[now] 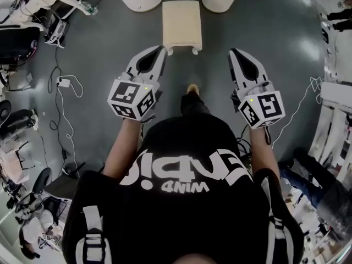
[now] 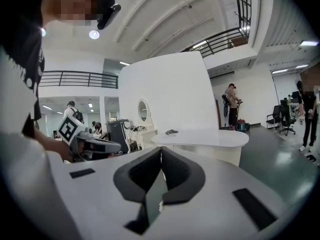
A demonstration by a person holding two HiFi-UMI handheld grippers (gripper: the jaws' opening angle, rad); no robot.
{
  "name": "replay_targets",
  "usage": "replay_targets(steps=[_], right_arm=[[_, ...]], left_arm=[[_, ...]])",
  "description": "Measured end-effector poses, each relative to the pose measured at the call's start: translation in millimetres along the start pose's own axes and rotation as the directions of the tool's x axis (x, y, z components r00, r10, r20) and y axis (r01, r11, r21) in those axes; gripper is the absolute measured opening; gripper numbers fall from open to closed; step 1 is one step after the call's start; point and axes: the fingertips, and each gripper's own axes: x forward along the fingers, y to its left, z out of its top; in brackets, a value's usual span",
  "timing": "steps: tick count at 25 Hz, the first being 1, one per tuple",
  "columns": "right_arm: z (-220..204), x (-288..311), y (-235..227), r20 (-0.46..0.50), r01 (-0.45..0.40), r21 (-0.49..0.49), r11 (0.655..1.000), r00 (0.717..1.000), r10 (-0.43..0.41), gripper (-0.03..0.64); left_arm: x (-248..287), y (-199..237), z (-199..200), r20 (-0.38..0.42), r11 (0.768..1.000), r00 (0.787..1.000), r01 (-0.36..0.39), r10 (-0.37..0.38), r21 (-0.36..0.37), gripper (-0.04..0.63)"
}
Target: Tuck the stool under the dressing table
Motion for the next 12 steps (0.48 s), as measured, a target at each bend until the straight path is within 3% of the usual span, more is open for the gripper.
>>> replay_targets(steps=[6, 12], right_arm=[[4, 31, -30, -0.014, -0.097, 0.032, 0.995, 0.995, 0.097, 0.023], [1, 71, -47, -0.022, -0.108, 0.039, 0.993, 0.994, 0.109, 0.023]], left_arm=[[45, 13, 17, 0.003, 0.999, 0.999, -0.038, 0.038, -0.014, 0.008], [64, 41, 26, 0.019, 0.991, 0.991, -0.132, 0.133, -0.010, 0.008]])
